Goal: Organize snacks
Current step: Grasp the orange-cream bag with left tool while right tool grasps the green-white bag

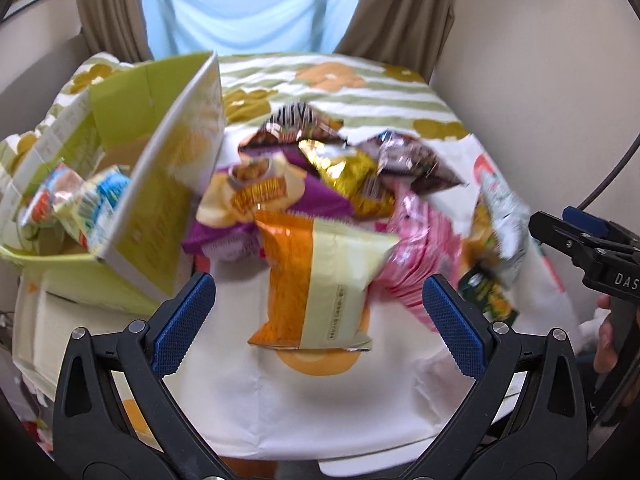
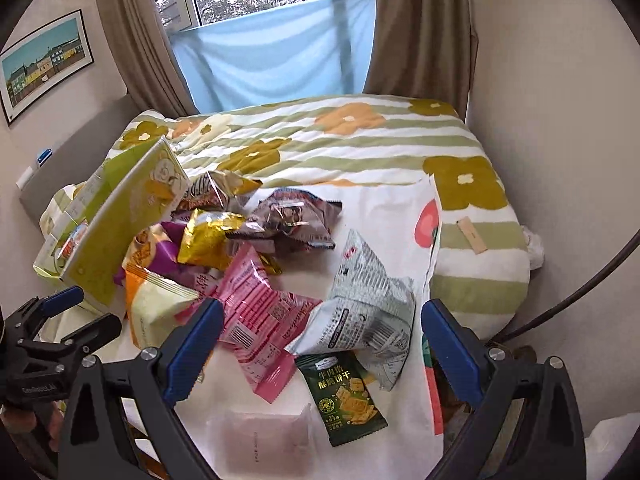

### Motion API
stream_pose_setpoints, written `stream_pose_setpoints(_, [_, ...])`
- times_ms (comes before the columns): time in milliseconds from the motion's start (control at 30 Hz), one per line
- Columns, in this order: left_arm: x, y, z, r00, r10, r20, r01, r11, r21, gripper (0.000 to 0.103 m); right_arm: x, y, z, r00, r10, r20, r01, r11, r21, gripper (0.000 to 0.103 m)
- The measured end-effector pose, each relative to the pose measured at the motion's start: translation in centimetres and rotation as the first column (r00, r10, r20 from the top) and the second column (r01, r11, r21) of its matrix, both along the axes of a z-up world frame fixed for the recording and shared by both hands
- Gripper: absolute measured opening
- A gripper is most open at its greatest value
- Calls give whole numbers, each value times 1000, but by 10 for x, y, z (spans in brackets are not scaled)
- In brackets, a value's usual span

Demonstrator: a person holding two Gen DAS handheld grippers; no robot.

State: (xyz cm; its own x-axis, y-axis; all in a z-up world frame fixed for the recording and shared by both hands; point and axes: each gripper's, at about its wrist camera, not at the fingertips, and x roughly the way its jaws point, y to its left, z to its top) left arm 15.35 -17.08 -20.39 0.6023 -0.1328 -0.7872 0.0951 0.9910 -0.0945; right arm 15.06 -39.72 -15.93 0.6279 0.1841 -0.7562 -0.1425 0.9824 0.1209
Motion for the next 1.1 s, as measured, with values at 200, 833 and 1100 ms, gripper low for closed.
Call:
stream_pose_setpoints(200, [13, -2, -36, 999, -23, -32, 24, 999, 42, 100, 7, 7, -27, 1000, 6, -25, -7, 1000, -29, 98])
stream_pose_setpoints(833, [34, -7, -63, 991, -83, -102, 88, 995, 39, 65, 29, 9, -62, 999, -36, -25, 31, 982, -185, 98])
stream_pose_setpoints(1100, [32, -11, -61, 989, -95, -114, 101, 994, 44, 61, 36, 9, -70, 999, -26, -33, 18, 977, -212, 98])
